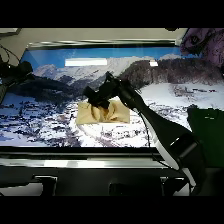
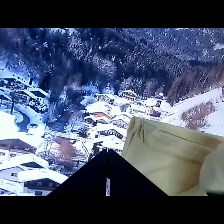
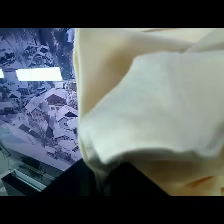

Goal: Fold the clothes and pants, and hang the long-sleeved shirts on hangers.

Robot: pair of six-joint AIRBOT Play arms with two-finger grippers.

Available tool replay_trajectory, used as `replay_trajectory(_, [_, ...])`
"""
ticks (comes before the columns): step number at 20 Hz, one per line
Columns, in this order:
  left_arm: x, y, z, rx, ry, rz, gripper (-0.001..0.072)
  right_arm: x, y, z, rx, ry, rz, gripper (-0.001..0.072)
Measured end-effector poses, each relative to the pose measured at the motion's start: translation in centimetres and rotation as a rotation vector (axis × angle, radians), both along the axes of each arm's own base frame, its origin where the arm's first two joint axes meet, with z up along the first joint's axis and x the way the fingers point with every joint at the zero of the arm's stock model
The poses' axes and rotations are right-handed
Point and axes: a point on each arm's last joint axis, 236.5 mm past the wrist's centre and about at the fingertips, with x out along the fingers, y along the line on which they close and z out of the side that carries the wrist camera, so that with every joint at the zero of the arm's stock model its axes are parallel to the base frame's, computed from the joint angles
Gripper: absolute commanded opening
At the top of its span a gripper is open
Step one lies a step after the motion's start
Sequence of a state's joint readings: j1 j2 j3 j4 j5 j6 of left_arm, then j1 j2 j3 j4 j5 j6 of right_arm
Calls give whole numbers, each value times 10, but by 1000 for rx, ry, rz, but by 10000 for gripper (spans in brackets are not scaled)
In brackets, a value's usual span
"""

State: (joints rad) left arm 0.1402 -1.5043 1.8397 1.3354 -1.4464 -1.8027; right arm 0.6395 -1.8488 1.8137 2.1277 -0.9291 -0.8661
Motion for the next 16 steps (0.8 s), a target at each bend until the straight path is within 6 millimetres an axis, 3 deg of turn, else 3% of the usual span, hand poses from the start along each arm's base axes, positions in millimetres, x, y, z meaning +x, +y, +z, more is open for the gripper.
replay_trajectory(2, [0, 0, -1, 0, 3, 0, 19, 0, 13, -1, 33, -22, 13, 231])
replay_trajectory(4, [0, 1, -3, 0, 8, 1, 19, -1, 23, 3, 66, -46, 33, 314])
replay_trajectory(5, [0, 1, -3, 0, 9, 1, 19, -2, 28, 6, 82, -59, 48, 410])
replay_trajectory(9, [0, 1, -4, -1, 11, 1, 20, 0, 26, 44, 145, -139, 89, 438])
replay_trajectory(11, [0, 1, -4, -1, 11, 1, 19, 13, 0, 71, 151, -191, 89, 460])
replay_trajectory(13, [0, 1, -4, -1, 11, 1, 19, 32, -47, 97, 134, -244, 80, 520])
replay_trajectory(16, [0, 1, -4, -1, 11, 1, 19, 63, -151, 114, 51, -290, 51, 543])
